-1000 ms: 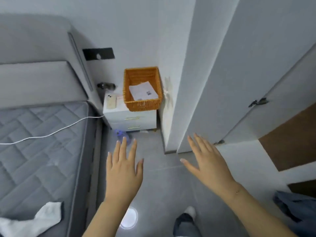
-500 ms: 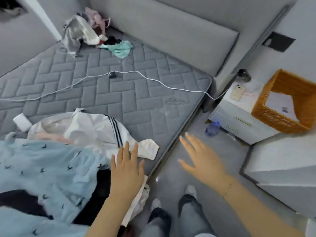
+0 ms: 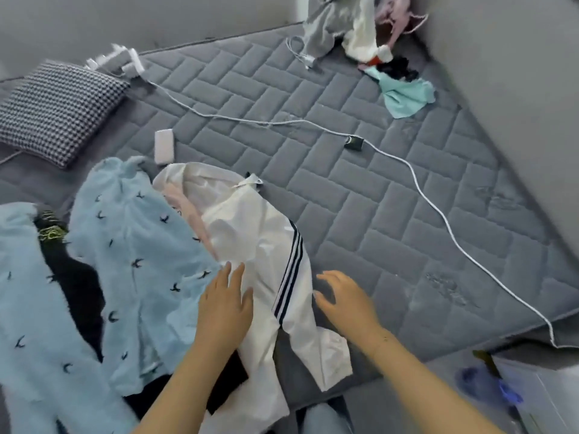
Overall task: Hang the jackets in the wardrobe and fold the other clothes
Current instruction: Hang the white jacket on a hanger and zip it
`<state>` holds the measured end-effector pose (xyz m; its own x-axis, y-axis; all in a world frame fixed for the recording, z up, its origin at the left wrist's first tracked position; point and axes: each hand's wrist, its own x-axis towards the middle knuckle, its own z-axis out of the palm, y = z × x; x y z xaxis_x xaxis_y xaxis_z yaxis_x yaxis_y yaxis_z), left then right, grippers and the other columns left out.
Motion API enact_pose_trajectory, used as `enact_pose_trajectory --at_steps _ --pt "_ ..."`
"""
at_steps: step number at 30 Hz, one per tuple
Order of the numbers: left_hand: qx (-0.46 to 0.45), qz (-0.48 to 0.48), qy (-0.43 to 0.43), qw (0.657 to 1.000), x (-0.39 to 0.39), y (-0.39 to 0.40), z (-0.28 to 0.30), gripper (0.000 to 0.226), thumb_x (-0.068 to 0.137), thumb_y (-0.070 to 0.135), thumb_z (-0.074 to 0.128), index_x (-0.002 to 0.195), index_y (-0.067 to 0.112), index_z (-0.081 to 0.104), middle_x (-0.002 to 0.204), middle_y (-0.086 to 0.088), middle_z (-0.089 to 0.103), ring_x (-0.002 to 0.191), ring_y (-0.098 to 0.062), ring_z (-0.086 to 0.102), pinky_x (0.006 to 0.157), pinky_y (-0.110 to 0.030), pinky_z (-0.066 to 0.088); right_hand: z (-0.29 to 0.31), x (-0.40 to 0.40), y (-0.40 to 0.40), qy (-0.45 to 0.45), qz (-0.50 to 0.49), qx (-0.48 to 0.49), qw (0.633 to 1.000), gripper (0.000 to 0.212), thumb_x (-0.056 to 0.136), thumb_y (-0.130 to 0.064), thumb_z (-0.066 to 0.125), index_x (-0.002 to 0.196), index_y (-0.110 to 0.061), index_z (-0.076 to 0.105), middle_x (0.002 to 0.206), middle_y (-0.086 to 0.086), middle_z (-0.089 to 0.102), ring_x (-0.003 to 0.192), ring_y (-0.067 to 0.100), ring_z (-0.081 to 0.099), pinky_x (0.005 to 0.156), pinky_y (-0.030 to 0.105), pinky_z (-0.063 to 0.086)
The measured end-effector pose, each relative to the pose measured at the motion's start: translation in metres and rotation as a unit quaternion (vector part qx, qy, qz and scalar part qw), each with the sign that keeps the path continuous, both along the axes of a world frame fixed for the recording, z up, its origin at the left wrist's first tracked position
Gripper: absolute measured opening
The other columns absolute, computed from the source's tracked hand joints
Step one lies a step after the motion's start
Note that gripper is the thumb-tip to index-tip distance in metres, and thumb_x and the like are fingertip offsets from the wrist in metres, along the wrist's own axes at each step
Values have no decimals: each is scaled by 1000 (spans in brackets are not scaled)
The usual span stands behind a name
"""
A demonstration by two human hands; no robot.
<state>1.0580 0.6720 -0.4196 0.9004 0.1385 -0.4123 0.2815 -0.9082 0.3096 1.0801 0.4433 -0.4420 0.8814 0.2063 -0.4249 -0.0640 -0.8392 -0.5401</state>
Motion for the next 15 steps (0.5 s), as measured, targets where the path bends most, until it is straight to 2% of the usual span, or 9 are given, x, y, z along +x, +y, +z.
enact_pose_trajectory --at_steps 2,5,8,10,11,12,13,14,15 --pt "-4 32 -5 999 33 3 -18 54 102 30 43 153 18 29 160 -8 23 145 -26 27 113 -38 27 -34 51 14 30 4 24 999 44 97 -39 52 137 -19 51 139 -4 50 125 13 48 91 25 42" --pt "-25 94 -2 995 70 16 -46 53 103 28 42 152 18 29 160 -6 25 144 -24 27 113 -36 27 -89 123 47 96 -20 44 994 56 95 -42 57 142 -15 42 143 6 44 129 24 45 99 34 42" --pt "-51 148 -5 988 87 30 -73 51 102 26 43 151 17 32 156 -3 31 143 -21 28 112 -33 26 -140 176 89 144 -90 85 982 84 88 -47 65 152 -13 22 153 11 30 140 32 30 111 46 32" --pt "-67 168 0 983 95 37 -89 49 102 25 44 150 18 34 155 -1 33 142 -19 29 112 -31 27 -170 203 115 159 -152 119 968 97 85 -50 68 154 -13 13 156 11 27 142 32 28 113 48 29" --pt "-75 174 3 982 98 39 -95 48 102 24 44 149 18 35 154 -1 35 142 -18 29 112 -30 26 -183 212 126 156 -161 116 968 93 85 -52 67 153 -14 17 153 10 33 139 31 33 111 48 29" --pt "-83 179 6 980 101 42 -103 48 102 23 45 149 19 36 153 -1 36 141 -18 29 112 -30 26 -197 219 136 154 -146 96 972 81 86 -53 64 148 -16 27 145 8 44 133 31 41 108 47 29" --pt "-91 185 8 978 106 46 -111 47 102 22 45 148 19 36 152 0 37 141 -17 30 112 -31 26 -211 223 144 152 -108 69 980 59 89 -50 60 135 -18 42 131 7 55 124 30 49 105 45 30" --pt "-100 195 8 976 111 49 -118 47 101 21 45 147 20 37 151 0 37 140 -17 30 113 -32 26 -221 223 150 149 -56 33 987 31 93 -43 56 113 -20 54 114 6 61 113 30 55 102 41 31" --pt "-111 208 6 972 117 52 -124 46 101 21 45 147 20 37 150 1 38 139 -17 31 114 -33 27 -230 219 151 138 3 6 990 16 95 -35 51 88 -21 55 98 5 63 103 30 57 100 38 32"
